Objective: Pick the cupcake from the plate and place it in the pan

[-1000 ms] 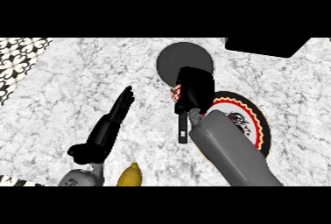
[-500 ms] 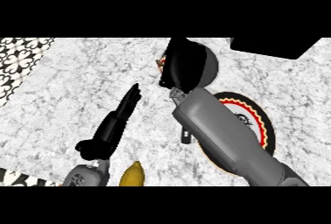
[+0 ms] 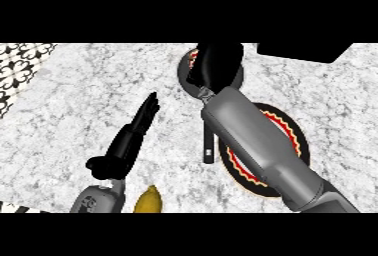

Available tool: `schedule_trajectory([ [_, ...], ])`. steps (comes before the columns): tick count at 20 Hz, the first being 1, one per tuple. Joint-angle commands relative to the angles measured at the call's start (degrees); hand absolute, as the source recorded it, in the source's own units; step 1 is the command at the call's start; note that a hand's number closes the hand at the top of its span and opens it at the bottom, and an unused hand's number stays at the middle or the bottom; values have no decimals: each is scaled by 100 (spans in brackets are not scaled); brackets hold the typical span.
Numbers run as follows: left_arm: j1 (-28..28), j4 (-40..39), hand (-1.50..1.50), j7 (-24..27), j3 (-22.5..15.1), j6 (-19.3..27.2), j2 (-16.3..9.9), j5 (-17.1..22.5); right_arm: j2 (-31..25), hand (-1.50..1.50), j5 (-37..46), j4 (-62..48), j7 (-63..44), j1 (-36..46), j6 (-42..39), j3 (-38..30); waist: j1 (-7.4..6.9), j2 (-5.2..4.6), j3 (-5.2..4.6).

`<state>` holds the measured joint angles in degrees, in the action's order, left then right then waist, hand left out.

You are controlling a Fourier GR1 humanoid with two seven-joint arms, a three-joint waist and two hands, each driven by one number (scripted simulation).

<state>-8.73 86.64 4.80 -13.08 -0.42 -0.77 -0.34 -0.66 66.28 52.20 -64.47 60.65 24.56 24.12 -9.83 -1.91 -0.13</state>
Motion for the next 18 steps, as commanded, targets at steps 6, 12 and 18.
schedule_trajectory([
  [6,160,-42,0,93,136,176,-9,-54,63,150,1199,-1380,-1200,162,1412,-90,319,20,2],
  [12,162,34,0,97,171,156,-59,-53,63,150,1574,-1716,-1032,188,2306,-769,431,9,14],
  [18,470,72,0,318,235,168,-164,-81,-217,150,1630,-2381,-271,53,3159,-1472,459,-23,19],
])
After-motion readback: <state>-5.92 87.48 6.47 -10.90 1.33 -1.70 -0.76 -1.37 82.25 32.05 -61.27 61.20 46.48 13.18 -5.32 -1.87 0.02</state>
